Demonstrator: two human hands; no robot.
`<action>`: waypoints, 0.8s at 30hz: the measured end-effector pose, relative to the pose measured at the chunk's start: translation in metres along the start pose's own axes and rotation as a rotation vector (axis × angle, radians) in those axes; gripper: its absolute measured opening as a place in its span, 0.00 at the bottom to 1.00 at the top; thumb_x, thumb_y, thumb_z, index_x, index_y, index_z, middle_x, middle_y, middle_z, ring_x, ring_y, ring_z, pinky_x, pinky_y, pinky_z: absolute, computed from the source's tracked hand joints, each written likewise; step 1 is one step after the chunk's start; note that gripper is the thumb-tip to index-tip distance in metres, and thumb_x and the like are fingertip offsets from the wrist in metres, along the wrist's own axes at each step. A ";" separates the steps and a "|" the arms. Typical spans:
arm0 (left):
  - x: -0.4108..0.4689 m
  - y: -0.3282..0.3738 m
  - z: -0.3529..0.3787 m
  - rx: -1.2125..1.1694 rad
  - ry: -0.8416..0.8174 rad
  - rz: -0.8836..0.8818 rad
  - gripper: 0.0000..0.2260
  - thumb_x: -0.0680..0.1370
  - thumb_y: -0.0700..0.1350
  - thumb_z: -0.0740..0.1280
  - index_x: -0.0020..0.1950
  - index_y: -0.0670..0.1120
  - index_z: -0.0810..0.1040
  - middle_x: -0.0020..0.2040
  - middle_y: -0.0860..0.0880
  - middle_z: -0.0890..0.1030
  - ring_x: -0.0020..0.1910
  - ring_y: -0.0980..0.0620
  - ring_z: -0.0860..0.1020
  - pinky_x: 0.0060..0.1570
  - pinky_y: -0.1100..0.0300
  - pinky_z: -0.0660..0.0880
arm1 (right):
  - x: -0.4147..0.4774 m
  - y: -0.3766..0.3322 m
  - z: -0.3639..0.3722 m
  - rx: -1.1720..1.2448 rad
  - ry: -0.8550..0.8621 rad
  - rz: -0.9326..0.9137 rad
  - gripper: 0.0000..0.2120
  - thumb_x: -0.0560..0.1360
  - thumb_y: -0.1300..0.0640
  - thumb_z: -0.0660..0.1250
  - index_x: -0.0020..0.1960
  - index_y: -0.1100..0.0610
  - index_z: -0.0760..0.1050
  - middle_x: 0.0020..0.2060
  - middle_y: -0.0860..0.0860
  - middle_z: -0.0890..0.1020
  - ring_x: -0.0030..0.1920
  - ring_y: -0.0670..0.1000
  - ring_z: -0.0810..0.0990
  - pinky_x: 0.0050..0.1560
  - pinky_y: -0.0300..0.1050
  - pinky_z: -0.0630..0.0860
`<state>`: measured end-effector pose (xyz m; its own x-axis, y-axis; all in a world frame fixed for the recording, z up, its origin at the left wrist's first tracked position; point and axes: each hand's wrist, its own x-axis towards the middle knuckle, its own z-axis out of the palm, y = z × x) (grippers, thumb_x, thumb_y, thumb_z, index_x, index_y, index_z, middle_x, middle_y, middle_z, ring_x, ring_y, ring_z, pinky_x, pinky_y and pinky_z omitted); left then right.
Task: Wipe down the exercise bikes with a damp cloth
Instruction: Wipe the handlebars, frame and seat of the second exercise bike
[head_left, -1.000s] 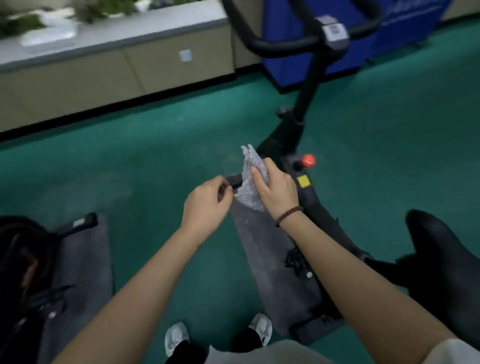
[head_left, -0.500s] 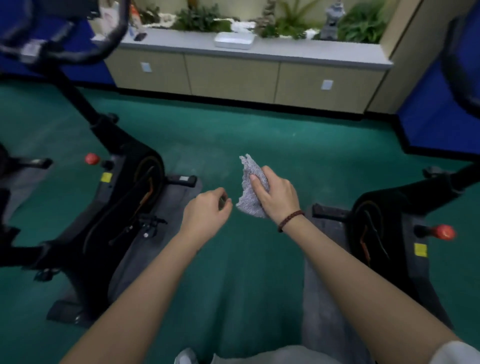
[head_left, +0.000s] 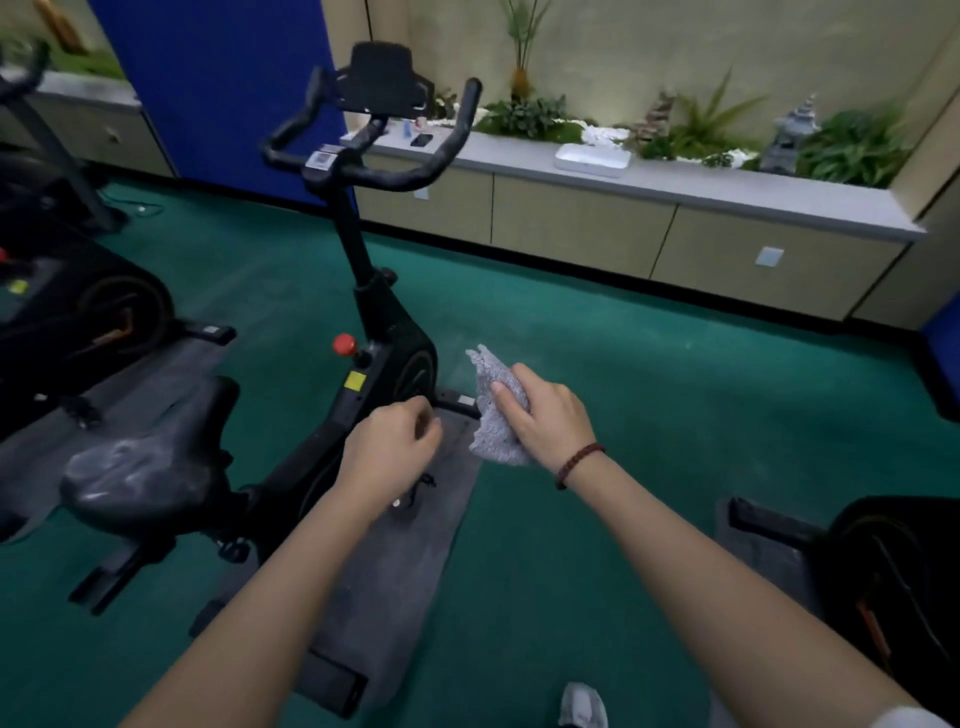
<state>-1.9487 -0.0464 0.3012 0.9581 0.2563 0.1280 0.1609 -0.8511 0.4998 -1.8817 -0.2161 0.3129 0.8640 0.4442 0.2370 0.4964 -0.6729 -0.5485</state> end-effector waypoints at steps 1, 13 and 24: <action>0.006 -0.007 -0.004 -0.010 0.009 -0.011 0.08 0.75 0.49 0.61 0.43 0.46 0.75 0.39 0.48 0.80 0.41 0.44 0.77 0.38 0.52 0.74 | 0.009 -0.005 0.004 0.003 0.001 -0.013 0.15 0.79 0.47 0.54 0.40 0.57 0.63 0.25 0.49 0.66 0.28 0.53 0.68 0.29 0.45 0.64; 0.141 -0.074 -0.018 0.006 0.109 -0.146 0.05 0.75 0.47 0.61 0.43 0.48 0.75 0.39 0.47 0.80 0.42 0.42 0.76 0.38 0.55 0.70 | 0.174 -0.009 0.072 0.050 -0.034 -0.156 0.13 0.80 0.48 0.53 0.44 0.57 0.65 0.24 0.46 0.65 0.27 0.51 0.68 0.32 0.47 0.69; 0.313 -0.094 -0.042 -0.042 0.229 -0.219 0.06 0.75 0.45 0.61 0.43 0.47 0.76 0.39 0.50 0.80 0.40 0.47 0.77 0.38 0.54 0.74 | 0.371 0.001 0.099 0.128 0.019 -0.275 0.19 0.72 0.43 0.48 0.43 0.57 0.68 0.28 0.46 0.68 0.31 0.55 0.72 0.32 0.48 0.68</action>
<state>-1.6736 0.1328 0.3299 0.8227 0.5319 0.2005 0.3430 -0.7458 0.5710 -1.5690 0.0065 0.3206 0.7009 0.5871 0.4051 0.6981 -0.4483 -0.5583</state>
